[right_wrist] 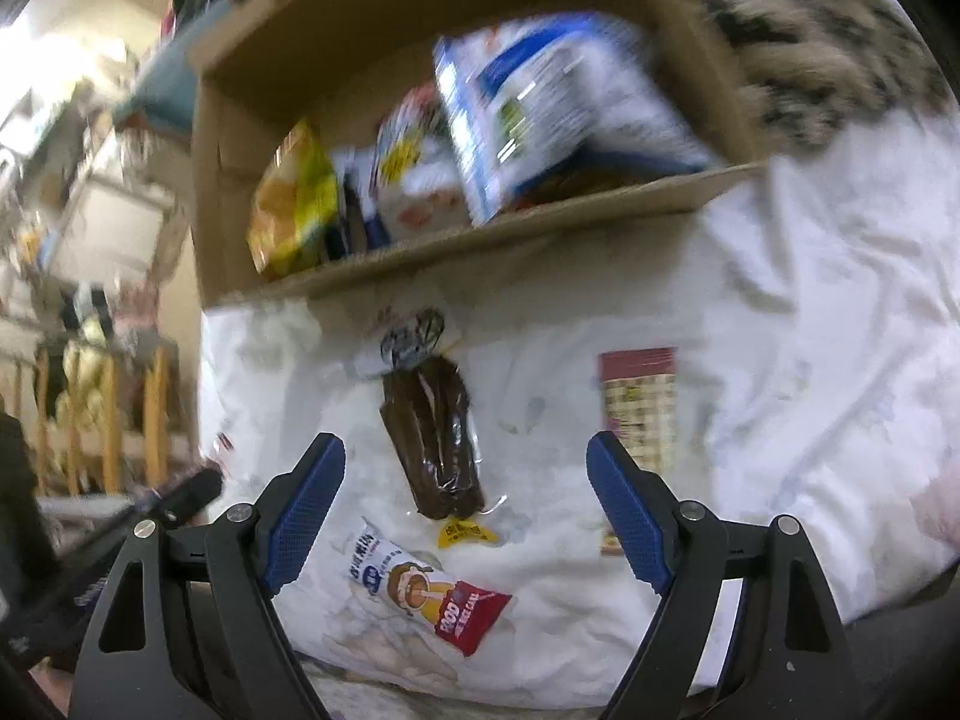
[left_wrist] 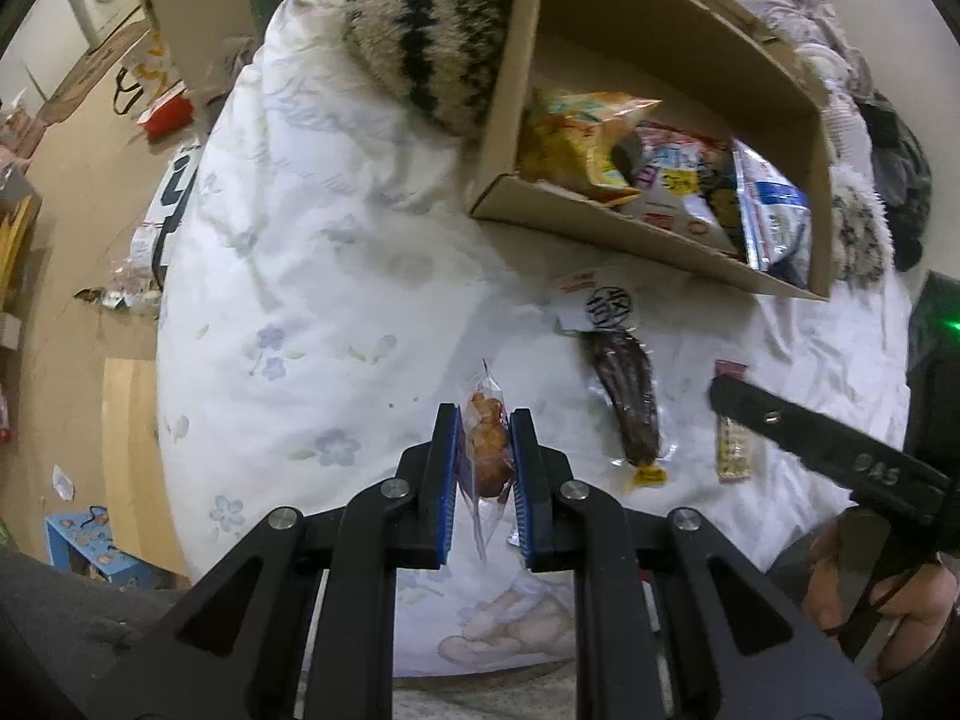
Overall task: Organize snacks
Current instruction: 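Grasp the brown meat packet with the right tool while the left tool holds its packet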
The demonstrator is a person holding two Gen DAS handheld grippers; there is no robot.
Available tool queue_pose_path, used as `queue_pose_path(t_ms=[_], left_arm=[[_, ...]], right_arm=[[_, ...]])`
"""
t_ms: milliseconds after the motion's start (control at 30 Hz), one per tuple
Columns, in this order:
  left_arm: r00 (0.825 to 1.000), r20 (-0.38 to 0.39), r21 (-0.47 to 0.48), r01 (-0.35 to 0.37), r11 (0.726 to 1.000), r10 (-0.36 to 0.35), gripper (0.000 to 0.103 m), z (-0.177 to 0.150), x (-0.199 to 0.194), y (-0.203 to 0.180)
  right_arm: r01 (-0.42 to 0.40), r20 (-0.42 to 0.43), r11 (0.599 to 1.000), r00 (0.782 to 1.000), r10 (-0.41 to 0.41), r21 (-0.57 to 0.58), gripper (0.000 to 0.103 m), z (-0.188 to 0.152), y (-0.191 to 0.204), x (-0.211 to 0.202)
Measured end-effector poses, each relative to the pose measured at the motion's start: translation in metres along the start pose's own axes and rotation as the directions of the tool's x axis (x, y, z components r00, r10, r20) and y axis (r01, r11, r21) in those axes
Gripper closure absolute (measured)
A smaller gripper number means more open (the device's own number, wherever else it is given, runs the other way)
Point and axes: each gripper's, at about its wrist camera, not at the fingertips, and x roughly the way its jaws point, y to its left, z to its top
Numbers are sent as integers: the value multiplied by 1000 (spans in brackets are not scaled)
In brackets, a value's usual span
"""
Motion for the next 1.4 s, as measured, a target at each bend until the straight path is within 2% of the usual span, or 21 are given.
queue_pose_path(t_ms=[167,300,467,667,700,733,800,933,1033,1100,1133,1167,1200,1267,1333,1400], left_arm=[[1000,-1,22,-32,999,32,90,2,7,-3],[999,-9,19,-39,999,39,90,4,13,-5],[998,-3,29,-62,998,62,90,4,15,-7],[997,6,18,-82,996,82,90,7,17,-3],[996,8,17,-84,996,84,90,7,17,-2],[996,12,15,-87,996,87,90,7,16,-2],[996,17,13,-91,996,91,90,7,15,-1],[996,18,5,-88,996,88,90,7,14,-2],[996,21,7,-90,996,90,89,6,12,-2],[995,27,8,-94,996,94,89,5,10,-2],[995,30,9,-97,995,96,89,5,9,-1],[995,32,7,-98,995,98,89,4,9,0],[995,33,4,-99,995,98,89,4,8,1],[995,30,-5,-97,995,98,89,4,8,3],[995,28,-3,-98,995,98,89,5,9,2],[995,29,-1,-100,995,100,89,5,9,2]], right_arm=[[28,-87,998,996,-33,-58,19,3,14,43],[40,-158,993,986,-57,-110,28,0,24,74],[103,-136,978,982,-128,-179,40,-7,29,80],[69,-120,982,989,-91,-174,49,-10,28,67],[63,-113,983,990,-83,-171,58,-12,29,63],[51,-111,985,991,-70,-167,62,-12,29,59],[14,-110,989,993,-31,-150,82,-14,28,47],[1,-107,986,994,-19,-166,90,-17,27,35],[-24,-127,990,992,6,-137,90,-19,22,40],[-7,-130,994,991,-7,-110,76,-19,18,43],[2,-130,995,991,-15,-101,65,-18,18,44],[9,-120,995,993,-21,-101,34,-14,22,44],[32,-95,994,995,-42,-108,19,-13,27,43],[98,-44,981,993,-107,-166,19,-8,38,44],[133,-65,968,987,-150,-214,19,-4,45,56],[119,-117,967,982,-148,-227,19,-3,45,76]])
